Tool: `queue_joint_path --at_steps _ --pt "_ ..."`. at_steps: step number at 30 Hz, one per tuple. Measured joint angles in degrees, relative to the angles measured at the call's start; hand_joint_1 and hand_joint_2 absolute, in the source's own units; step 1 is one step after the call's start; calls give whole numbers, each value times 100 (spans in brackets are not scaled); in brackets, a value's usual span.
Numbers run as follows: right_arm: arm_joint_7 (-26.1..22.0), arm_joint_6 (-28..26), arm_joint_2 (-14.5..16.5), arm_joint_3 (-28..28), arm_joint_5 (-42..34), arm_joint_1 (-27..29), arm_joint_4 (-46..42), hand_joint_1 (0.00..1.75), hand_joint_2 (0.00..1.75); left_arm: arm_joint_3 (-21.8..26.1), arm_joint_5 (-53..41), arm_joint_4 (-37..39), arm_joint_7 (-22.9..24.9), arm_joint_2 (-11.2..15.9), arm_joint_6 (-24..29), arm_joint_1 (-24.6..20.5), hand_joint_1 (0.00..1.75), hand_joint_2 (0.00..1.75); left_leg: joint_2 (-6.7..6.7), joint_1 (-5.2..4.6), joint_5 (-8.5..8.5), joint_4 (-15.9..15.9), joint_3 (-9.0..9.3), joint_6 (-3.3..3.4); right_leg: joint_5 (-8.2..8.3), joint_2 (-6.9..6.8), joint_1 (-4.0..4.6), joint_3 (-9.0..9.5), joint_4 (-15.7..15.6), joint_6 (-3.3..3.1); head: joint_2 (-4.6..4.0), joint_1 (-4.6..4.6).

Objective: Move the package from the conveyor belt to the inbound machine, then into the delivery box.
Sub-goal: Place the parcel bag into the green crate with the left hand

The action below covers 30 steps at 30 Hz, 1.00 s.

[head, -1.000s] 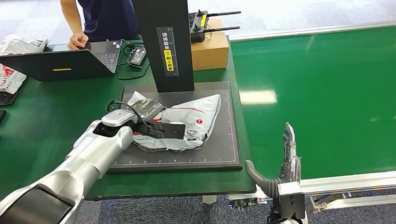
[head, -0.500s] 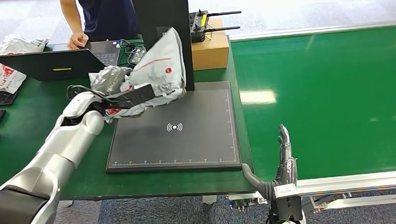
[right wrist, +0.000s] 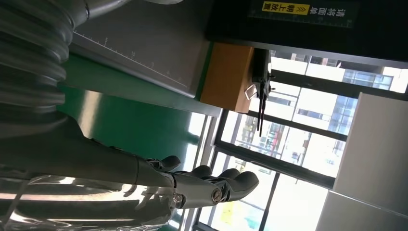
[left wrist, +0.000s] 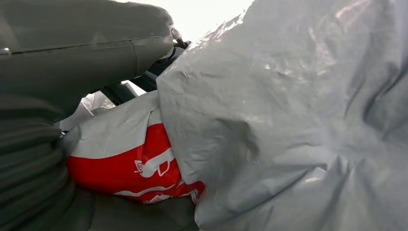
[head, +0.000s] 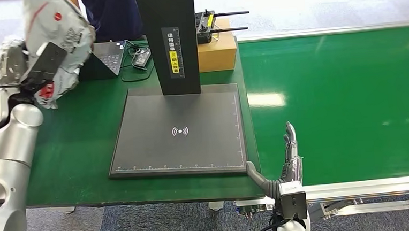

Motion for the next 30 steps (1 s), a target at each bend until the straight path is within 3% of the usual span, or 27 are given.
queue_joint_path --at_steps 6,13,15,17,19,24,30 --pt "5 -97 62 -1 27 -119 68 0 175 524 -661 398 886 226 525 -113 175 175 -2 0 1 0 -3 -1 0 -2 0 0 0 0 0 1" --pt "-24 -281 70 18 -119 -314 220 0 175 547 -1792 880 2047 497 551 -155 173 175 -3 -1 1 1 -5 -1 0 -3 -2 -2 -1 0 0 1" --pt "-52 -329 72 41 -150 -335 263 0 175 547 -1885 983 2169 540 539 -133 122 175 -5 -1 0 1 -6 -1 0 -6 -2 -2 -1 0 0 0" --pt "-83 -362 73 63 -168 -342 304 0 175 545 -1973 1088 2323 557 459 -106 41 175 -6 -1 0 1 -7 -1 0 -7 -2 -2 -1 0 0 0" --pt "-108 -390 73 76 -190 -348 346 0 175 538 -2095 1184 2527 561 277 -71 5 175 -6 -1 0 1 -7 -1 0 -6 -2 -3 -1 0 0 0" --pt "-119 -429 73 96 -255 -403 438 0 175 521 -2283 1351 2860 573 -170 -18 0 175 -6 -1 1 1 -7 -1 0 -7 -2 -3 -1 -1 0 0" --pt "-119 -420 92 98 -281 -574 586 0 175 527 -2259 1435 2689 561 -309 26 0 175 -5 -1 1 1 -7 -1 0 -6 -2 -3 -1 -1 0 0"
